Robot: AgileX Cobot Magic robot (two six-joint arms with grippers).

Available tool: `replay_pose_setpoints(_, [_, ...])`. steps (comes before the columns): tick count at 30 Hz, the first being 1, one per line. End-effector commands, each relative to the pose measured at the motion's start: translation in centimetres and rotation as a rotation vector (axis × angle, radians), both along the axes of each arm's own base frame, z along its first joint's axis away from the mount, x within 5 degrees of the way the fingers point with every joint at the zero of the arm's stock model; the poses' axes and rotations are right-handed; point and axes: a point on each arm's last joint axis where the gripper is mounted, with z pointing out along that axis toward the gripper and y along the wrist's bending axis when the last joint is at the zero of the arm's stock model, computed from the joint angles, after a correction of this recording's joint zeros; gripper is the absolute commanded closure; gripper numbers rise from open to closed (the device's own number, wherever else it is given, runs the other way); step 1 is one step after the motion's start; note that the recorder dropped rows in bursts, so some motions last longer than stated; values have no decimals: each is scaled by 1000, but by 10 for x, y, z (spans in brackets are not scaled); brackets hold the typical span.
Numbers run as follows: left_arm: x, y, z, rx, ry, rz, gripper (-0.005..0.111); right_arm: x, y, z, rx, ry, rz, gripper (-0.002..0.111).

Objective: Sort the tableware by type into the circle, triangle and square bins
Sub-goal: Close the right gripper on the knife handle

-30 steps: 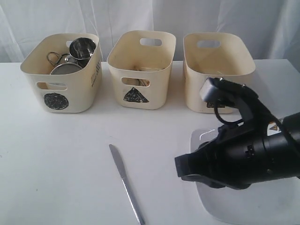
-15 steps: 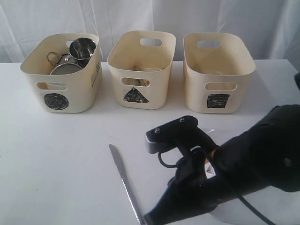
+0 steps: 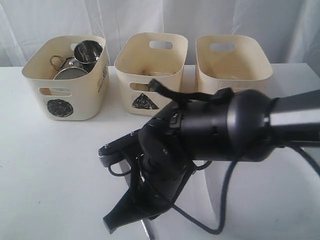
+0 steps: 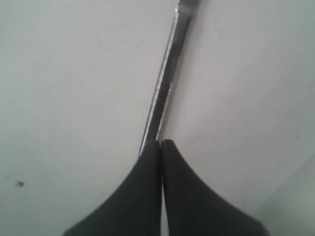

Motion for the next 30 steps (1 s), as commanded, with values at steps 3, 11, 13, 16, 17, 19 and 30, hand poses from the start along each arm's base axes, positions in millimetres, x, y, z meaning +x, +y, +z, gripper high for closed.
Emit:
replay_pose_setpoints(3, [-1,0,-3,-7,14,0,107,13,10,-5,-20,-46,13,108])
replay_pose_setpoints(11, [-1,0,-3,-7,14,0,107,22,21,9,57,-94,2,71])
replay_pose_setpoints(13, [-1,0,-3,-7,14,0,107,24,24,9,74,-110,5,63])
replay_pose_setpoints(16, [-1,0,-3,-7,14,0,107,26,26,2,75,-117,22,62])
replay_pose_setpoints(17, [-1,0,-3,-7,14,0,107,27,27,-1,70,-115,29,62])
replay_pose_setpoints(19, [-1,0,-3,-7,14,0,107,28,28,-11,47,-101,35,62])
replay_pose_setpoints(30, [-1,0,-3,-7,14,0,107,29,24,-45,-82,-39,68,64])
